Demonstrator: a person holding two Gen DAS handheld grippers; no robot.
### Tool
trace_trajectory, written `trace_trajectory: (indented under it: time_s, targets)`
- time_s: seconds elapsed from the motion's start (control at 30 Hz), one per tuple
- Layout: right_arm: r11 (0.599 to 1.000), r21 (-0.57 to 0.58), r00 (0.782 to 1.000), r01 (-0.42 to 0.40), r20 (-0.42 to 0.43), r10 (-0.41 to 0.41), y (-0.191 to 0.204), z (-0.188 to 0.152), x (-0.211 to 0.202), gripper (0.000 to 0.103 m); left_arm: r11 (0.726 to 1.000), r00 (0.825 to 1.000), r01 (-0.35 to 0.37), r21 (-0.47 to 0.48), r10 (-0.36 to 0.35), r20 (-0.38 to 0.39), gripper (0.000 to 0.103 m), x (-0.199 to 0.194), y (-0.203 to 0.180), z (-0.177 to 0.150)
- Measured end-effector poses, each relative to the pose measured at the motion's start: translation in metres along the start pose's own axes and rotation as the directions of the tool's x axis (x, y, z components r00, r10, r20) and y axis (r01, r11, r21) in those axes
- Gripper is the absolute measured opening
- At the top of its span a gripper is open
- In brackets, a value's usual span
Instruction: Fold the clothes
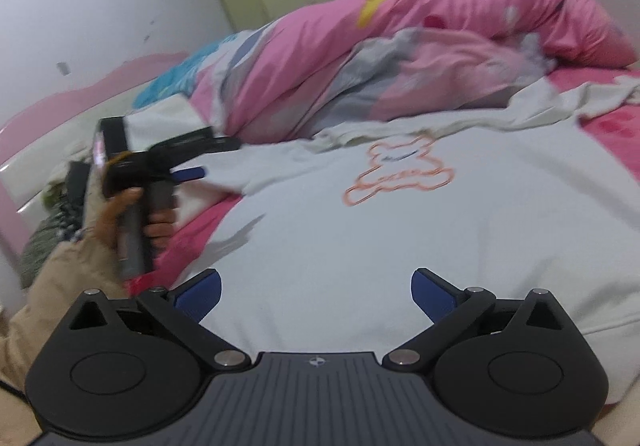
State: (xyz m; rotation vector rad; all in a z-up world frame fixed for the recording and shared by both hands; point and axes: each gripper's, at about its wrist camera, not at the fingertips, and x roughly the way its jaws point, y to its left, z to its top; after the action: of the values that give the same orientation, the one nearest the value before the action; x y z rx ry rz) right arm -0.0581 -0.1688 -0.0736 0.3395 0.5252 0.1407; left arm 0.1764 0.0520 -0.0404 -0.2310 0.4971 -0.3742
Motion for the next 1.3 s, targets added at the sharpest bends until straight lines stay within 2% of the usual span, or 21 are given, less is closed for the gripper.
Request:
trace_trajectory:
  time_s: [0.1,0.23,0.37,0.5,0.57,0.67,0.77,0.83,0.93,1.03,1.1,1.2,1.3]
  targets:
    - [1.000,0.012,0.999,0.020,0.041,-0.021,-0.009,0.000,-0.006,0.103,0.999,0.999,0.042,-0.025,-0.043,-0.033,0.103,0.000,-0.010,0.003]
    - [0.999,0.043,0.996,0.022,0.082,-0.026,-0.023,-0.001,-0.012,0.103,0.997,0.996,0.082,-0.005,-0.082,-0.044,0.103,0.004,-0.032,0.002]
    - [0.997,0.074,0.994,-0.003,0.111,-0.005,-0.038,-0.002,-0.019,0.103,0.991,0.987,0.135,-0.002,-0.135,-0.091,0.103,0.018,-0.055,-0.009]
    - [0.991,0.130,0.992,-0.028,0.123,0.012,-0.058,-0.003,-0.025,0.103,0.994,0.983,0.104,0.041,-0.096,-0.155,0.103,0.044,-0.068,-0.034]
    - [0.987,0.163,0.992,0.010,0.119,-0.030,-0.070,-0.001,-0.030,0.103,0.996,0.981,0.077,0.054,-0.065,-0.185,0.103,0.057,-0.067,-0.045]
    - [0.981,0.148,0.980,0.129,0.135,-0.149,-0.084,0.006,-0.040,0.103,0.997,0.979,0.044,0.069,-0.029,-0.200,0.102,0.067,-0.062,-0.054]
    - [0.963,0.136,0.956,0.235,0.149,-0.254,-0.100,0.019,-0.045,0.093,0.996,0.979,0.003,0.090,0.015,-0.203,0.102,0.074,-0.057,-0.060]
    - [0.953,0.137,0.949,0.269,0.129,-0.286,-0.111,0.028,-0.039,0.073,0.996,0.976,-0.007,0.087,0.026,-0.216,0.102,0.079,-0.054,-0.061]
    - [0.959,0.099,0.958,0.268,0.077,-0.275,-0.117,0.039,-0.016,0.062,0.994,0.976,-0.010,0.106,0.033,-0.213,0.102,0.080,-0.055,-0.063]
    - [0.969,-0.010,0.969,0.248,0.014,-0.247,-0.105,0.044,0.017,0.050,0.990,0.976,-0.020,0.138,0.049,-0.214,0.103,0.080,-0.059,-0.066]
    - [0.963,-0.082,0.965,0.258,-0.026,-0.261,-0.099,0.041,0.035,0.047,0.989,0.975,-0.023,0.147,0.054,-0.215,0.103,0.081,-0.060,-0.066]
    - [0.925,-0.164,0.929,0.343,-0.087,-0.360,-0.108,0.027,0.043,0.043,0.990,0.975,-0.020,0.142,0.050,-0.216,0.103,0.080,-0.059,-0.066]
    - [0.887,-0.148,0.883,0.437,-0.119,-0.454,-0.142,0.013,0.020,0.042,0.990,0.975,-0.019,0.142,0.049,-0.216,0.103,0.080,-0.058,-0.066]
